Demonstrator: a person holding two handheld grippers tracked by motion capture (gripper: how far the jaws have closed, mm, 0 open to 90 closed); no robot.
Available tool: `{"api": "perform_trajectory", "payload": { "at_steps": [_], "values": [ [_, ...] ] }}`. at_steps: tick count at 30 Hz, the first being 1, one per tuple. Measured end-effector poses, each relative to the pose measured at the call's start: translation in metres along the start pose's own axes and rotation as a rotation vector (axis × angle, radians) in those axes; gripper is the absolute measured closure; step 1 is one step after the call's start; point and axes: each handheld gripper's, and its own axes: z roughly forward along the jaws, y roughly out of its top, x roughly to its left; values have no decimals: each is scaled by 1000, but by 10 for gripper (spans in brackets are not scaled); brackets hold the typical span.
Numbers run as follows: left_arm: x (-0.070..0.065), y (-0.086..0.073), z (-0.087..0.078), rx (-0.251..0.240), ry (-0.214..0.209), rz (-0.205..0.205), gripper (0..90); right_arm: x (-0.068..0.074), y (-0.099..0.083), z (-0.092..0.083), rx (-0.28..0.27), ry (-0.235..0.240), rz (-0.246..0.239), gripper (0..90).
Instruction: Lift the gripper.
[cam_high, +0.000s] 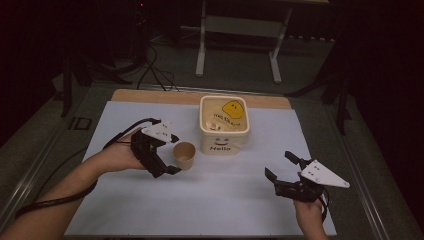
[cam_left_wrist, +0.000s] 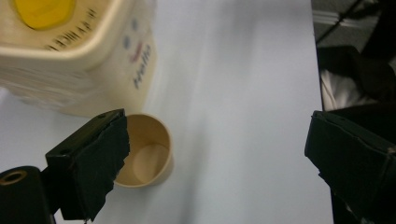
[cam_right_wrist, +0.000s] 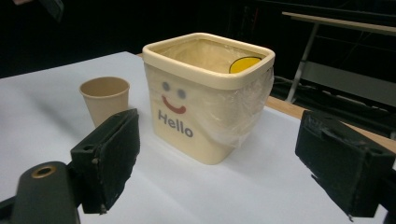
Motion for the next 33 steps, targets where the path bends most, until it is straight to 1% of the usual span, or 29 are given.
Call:
{"api": "perform_trajectory", "payload": {
  "at_steps": [2, 4, 5, 7, 8, 10, 11, 12, 13, 14, 16, 17, 18, 19, 20, 21, 23, 24, 26, 28, 33],
  "values": [
    [2, 1, 6, 28, -10, 2, 92, 0, 0, 0, 3, 0, -1, 139],
    [2, 1, 8, 33, -6, 3, 110, 0, 0, 0, 3, 1, -1, 139],
    [4, 1, 12, 60, -13, 9, 118, 0, 0, 0, 2, 1, -2, 139],
    [6, 2, 17, 81, -22, 11, 141, 0, 0, 0, 3, 2, -3, 139],
    [7, 2, 20, 97, -12, 14, 147, 0, 0, 0, 4, 2, -2, 139],
    [8, 2, 22, 106, -20, 12, 159, 0, 0, 1, 4, 2, -2, 139],
    [9, 2, 28, 144, -13, 20, 176, 0, 0, 1, 5, 3, -2, 139],
    [9, 2, 28, 144, -13, 20, 193, 1, 0, 1, 5, 3, -3, 139],
    [11, 1, 32, 161, -7, 18, 206, 1, 0, 1, 4, 5, -3, 139],
    [11, 1, 32, 161, -7, 18, 225, 1, 0, 1, 4, 5, -3, 139],
    [13, 0, 37, 187, 9, 21, 235, 1, 0, 1, 5, 6, -3, 139],
    [13, 0, 37, 187, 9, 21, 250, 1, 0, 1, 5, 6, -3, 139],
    [15, 0, 40, 200, 22, 21, 250, 1, 0, 1, 5, 6, -4, 139],
    [16, 0, 42, 209, 25, 22, 307, 1, 0, 1, 7, 7, -4, 139],
    [17, 0, 43, 221, 29, 25, 325, 1, -1, 1, 7, 7, -4, 139],
    [17, 0, 46, 226, 36, 25, 345, 1, -1, 1, 7, 7, -4, 139],
    [18, -1, 48, 232, 38, 21, 373, 1, -1, 1, 7, 7, -5, 139],
    [19, -2, 55, 260, 49, 14, 408, 0, -1, 2, 8, 8, 0, 139],
    [19, -2, 57, 268, 55, 15, 424, 1, -1, 2, 11, 8, 0, 139],
    [20, -3, 61, 282, 52, 14, 486, 1, -1, 2, 12, 10, -2, 139],
    [25, -4, 70, 322, 52, 22, 574, 1, -1, 2, 15, 10, -5, 139]
  ]
}}
